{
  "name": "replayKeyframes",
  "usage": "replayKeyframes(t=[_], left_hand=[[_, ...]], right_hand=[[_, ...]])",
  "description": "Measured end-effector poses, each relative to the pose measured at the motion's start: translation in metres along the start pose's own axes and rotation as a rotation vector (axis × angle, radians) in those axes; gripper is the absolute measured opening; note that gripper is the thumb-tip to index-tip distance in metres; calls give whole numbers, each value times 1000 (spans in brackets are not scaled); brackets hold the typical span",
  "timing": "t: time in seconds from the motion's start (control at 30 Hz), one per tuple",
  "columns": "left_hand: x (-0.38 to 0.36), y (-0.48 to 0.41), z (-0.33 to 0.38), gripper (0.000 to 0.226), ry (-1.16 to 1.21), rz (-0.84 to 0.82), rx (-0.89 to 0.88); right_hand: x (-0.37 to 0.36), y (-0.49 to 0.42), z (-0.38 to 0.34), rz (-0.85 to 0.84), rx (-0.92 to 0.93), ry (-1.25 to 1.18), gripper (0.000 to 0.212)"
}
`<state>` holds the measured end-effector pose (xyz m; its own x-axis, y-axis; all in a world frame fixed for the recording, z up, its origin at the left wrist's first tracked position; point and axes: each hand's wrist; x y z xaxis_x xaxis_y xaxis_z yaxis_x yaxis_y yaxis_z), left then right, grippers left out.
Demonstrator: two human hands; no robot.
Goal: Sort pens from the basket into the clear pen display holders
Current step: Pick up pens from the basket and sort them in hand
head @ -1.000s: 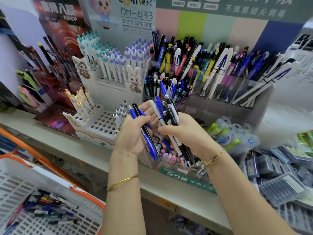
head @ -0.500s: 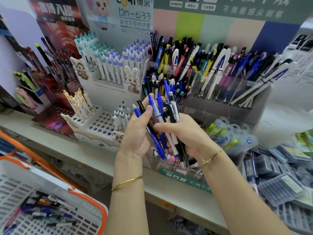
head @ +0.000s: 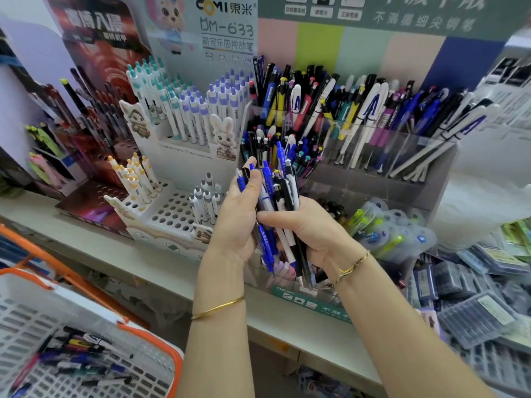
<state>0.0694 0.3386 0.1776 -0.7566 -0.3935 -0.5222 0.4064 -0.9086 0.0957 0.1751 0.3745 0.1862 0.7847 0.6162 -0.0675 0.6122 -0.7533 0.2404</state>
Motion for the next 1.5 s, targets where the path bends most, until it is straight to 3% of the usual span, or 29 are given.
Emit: replayKeyframes(t=[0.2,0.3,0.47,0.67,0.7,0.83,0.9,1.13,1.5], left_hand=[[4,-4,-1,52,-82,93,26],[9,-6,5,56,-158,287,-11],[2,9,15,54,-202,316,-115],[-3,20,25,17,-276,57,-373],[-3,21,26,20,-335,-6,-392],[-8,26,24,74,-640,-277,-380],[-9,23,19,86,-750,-348,-361],[-13,21,2,76,-819,-352,-276],[-20,24,-3,80,-977,-288,-546]], right_hand=[[4,1,-5,35,45,-8,10],[13,4,-11,147,129,44,11],[29,5,-15,334,242,211,20],[37,10,-20,479,327,224,15],[38,11,-21,468,314,185,13],[36,13,-25,375,206,-36,8],[33,12,-25,339,161,-105,8],[27,10,-20,309,93,-203,10],[31,7,-17,208,120,-166,17]])
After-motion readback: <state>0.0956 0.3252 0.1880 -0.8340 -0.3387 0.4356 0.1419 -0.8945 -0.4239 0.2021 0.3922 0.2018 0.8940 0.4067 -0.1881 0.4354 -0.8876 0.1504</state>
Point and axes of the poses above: each hand's wrist, its own y-axis away from the middle knuckle, its own x-axis out of the back of the hand, z = x × y, and after that the axes turned 4 degrees about y, right-handed
